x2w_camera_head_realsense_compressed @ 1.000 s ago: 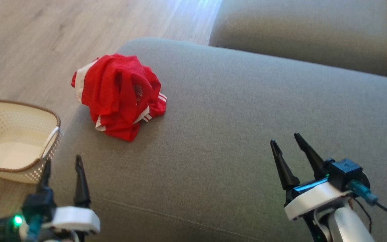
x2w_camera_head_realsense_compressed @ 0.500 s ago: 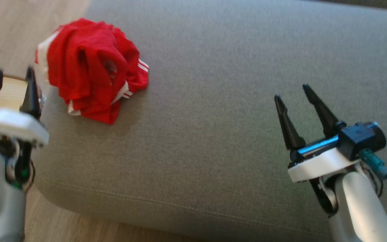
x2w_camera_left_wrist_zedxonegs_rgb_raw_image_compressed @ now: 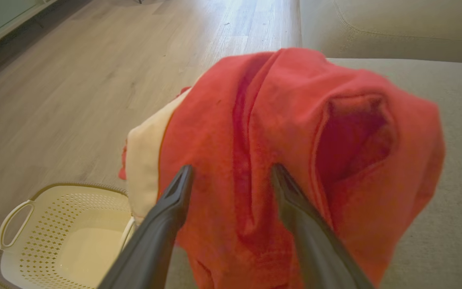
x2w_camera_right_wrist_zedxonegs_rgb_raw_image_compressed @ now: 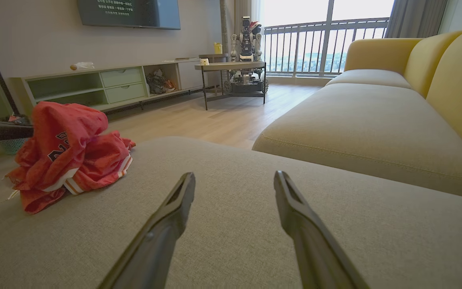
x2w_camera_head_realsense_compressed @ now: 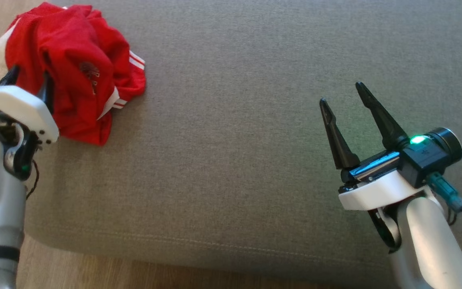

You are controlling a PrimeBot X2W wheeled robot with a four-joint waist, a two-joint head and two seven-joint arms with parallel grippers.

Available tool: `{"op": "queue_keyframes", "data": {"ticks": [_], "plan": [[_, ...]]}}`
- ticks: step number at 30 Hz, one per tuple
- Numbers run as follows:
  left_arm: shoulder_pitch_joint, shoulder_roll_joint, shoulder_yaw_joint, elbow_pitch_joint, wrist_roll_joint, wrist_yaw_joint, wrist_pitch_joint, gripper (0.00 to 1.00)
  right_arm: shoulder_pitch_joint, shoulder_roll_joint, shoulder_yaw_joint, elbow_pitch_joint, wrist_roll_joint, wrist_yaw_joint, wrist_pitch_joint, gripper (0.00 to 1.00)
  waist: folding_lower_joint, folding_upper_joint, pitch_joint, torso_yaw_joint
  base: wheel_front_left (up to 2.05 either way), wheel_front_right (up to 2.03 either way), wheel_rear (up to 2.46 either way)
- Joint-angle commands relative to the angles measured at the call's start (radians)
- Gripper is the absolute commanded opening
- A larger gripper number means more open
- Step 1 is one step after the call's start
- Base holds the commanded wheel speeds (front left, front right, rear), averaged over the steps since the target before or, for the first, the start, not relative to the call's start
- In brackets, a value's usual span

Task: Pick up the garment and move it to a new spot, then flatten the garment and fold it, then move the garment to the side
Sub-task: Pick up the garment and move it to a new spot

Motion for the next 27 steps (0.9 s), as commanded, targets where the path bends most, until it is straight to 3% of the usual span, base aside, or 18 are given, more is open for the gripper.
{"op": "queue_keyframes", "data": {"ticks": [1,4,5,6,17,27], "plan": [[-0.053,0.06,0.025,0.003,-0.007,-0.003,-0.007,1.0,-0.03,0.003,0.034,-0.04,-0.005,0.0,0.005,1.0,-0.0001,0.0,0.005,-0.012,0.0,0.0,0.0],[-0.08,0.068,0.012,0.076,-0.027,-0.007,-0.007,1.0,-0.037,0.003,0.047,-0.047,-0.003,0.0,0.01,1.0,-0.0001,0.0,0.011,-0.029,0.0,0.0,0.0],[-0.089,0.072,0.008,0.097,-0.03,-0.008,-0.011,0.44,-0.039,0.003,0.047,-0.049,-0.002,0.0,0.01,1.0,-0.0001,0.0,0.011,-0.033,0.0,0.0,0.0],[-0.097,0.077,0.003,0.115,-0.033,-0.009,-0.019,0.0,-0.04,0.003,0.046,-0.05,-0.001,0.0,0.01,1.0,-0.0001,0.0,0.011,-0.037,0.0,0.0,0.0],[-0.148,0.113,-0.026,0.152,-0.03,-0.003,-0.188,0.0,-0.014,0.003,0.034,-0.002,0.032,0.0,-0.013,1.0,-0.0001,0.0,-0.079,-0.032,0.0,0.0,0.0],[-0.128,0.129,0.001,-0.094,-0.042,0.048,-0.262,0.0,0.009,0.003,0.038,0.061,0.094,0.0,-0.035,1.0,-0.0001,0.0,-0.203,-0.017,0.0,0.0,0.0]]}}
